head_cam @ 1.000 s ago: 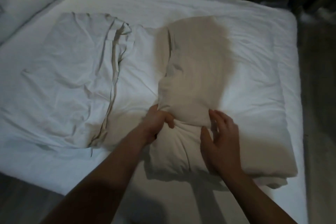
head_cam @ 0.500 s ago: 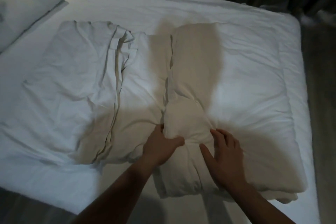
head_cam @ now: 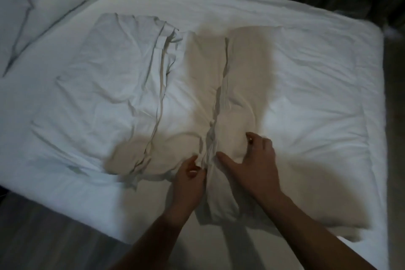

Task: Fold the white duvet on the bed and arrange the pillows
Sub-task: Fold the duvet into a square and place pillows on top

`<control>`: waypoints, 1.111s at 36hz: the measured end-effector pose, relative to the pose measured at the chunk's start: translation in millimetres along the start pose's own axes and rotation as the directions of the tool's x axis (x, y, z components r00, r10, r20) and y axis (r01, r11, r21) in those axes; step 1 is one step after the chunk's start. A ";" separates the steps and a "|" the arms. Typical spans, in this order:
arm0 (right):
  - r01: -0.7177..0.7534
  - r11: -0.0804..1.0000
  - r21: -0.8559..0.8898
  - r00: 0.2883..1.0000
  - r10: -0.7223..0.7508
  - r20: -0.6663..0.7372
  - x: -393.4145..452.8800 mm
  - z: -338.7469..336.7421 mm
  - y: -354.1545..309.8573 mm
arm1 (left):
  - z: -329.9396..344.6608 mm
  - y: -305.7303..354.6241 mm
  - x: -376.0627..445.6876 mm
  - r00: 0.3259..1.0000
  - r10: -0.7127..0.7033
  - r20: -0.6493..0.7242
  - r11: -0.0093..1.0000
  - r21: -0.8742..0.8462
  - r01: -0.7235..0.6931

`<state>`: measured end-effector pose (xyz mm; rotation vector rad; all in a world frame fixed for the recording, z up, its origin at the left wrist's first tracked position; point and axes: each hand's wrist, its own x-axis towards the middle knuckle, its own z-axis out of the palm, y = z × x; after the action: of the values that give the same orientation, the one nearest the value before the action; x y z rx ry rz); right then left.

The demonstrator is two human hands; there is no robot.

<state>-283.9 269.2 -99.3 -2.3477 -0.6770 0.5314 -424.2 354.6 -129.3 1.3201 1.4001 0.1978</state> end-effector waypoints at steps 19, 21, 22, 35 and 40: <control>-0.048 0.961 0.273 0.993 0.075 -0.087 -6.2 -15.9 -3.3 | 0.2 27.9 19.7 0.982 -0.121 0.147 0.992 0.065 0.112; -0.002 0.953 0.304 0.985 0.054 -0.162 -7.8 -18.2 -8.0 | 9.9 29.6 19.5 0.966 -0.099 0.238 0.995 0.012 0.099; 0.028 0.950 0.312 0.978 0.038 -0.205 -8.8 -20.1 -11.1 | 14.9 32.5 17.4 0.958 -0.068 0.279 0.996 -0.038 0.081; 0.048 0.968 0.245 0.989 -0.012 -0.146 -0.6 -17.4 16.9 | 61.1 38.8 6.1 0.830 -0.233 0.507 0.898 -0.216 0.384; -0.024 0.999 0.036 0.992 0.020 0.125 -3.8 19.5 36.0 | 8.3 8.8 26.4 0.898 -0.293 0.329 0.955 0.139 0.261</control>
<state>-285.1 251.7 -136.5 -2.3038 -0.6921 0.6993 -405.5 373.5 -141.0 1.1452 1.2841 -0.2848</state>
